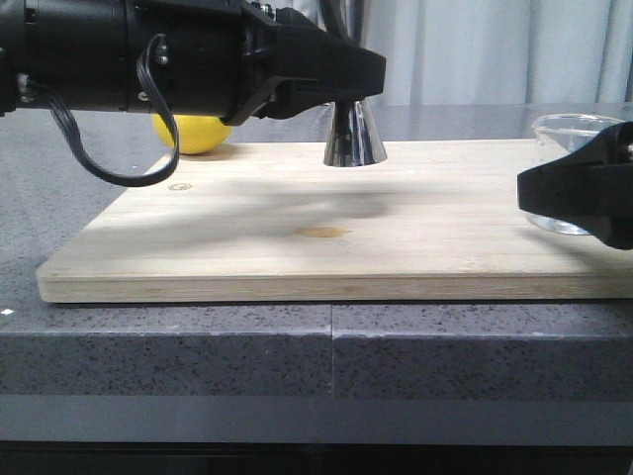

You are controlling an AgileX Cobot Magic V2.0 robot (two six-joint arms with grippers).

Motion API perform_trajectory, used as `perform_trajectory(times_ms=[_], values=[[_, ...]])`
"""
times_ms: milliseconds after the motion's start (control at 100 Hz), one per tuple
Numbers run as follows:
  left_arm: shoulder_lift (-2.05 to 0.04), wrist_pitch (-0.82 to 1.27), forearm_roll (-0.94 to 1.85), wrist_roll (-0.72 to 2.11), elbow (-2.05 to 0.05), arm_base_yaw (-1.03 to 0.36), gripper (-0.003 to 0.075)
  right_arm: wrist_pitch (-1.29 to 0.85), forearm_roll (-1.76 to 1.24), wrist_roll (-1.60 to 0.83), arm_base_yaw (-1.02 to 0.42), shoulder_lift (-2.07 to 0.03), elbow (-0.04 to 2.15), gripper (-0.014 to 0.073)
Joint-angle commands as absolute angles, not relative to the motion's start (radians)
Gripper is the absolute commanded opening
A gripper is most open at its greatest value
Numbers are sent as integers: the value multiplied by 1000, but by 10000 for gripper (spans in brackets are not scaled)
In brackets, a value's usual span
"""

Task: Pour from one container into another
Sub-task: 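Reach the right gripper to the glass beaker and grasp it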

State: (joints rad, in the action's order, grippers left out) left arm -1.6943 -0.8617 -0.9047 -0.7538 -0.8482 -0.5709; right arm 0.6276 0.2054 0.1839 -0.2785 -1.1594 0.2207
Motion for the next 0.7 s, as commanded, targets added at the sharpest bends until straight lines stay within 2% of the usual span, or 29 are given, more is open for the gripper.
perform_trajectory(times_ms=[0, 690], values=[[-1644, -950, -871, -763, -875, -573, -21, 741, 209, 170, -280, -1165, 245, 526], [-1644, -950, -889, -763, -875, -573, -21, 798, 185, 127, -280, -1195, 255, 524]])
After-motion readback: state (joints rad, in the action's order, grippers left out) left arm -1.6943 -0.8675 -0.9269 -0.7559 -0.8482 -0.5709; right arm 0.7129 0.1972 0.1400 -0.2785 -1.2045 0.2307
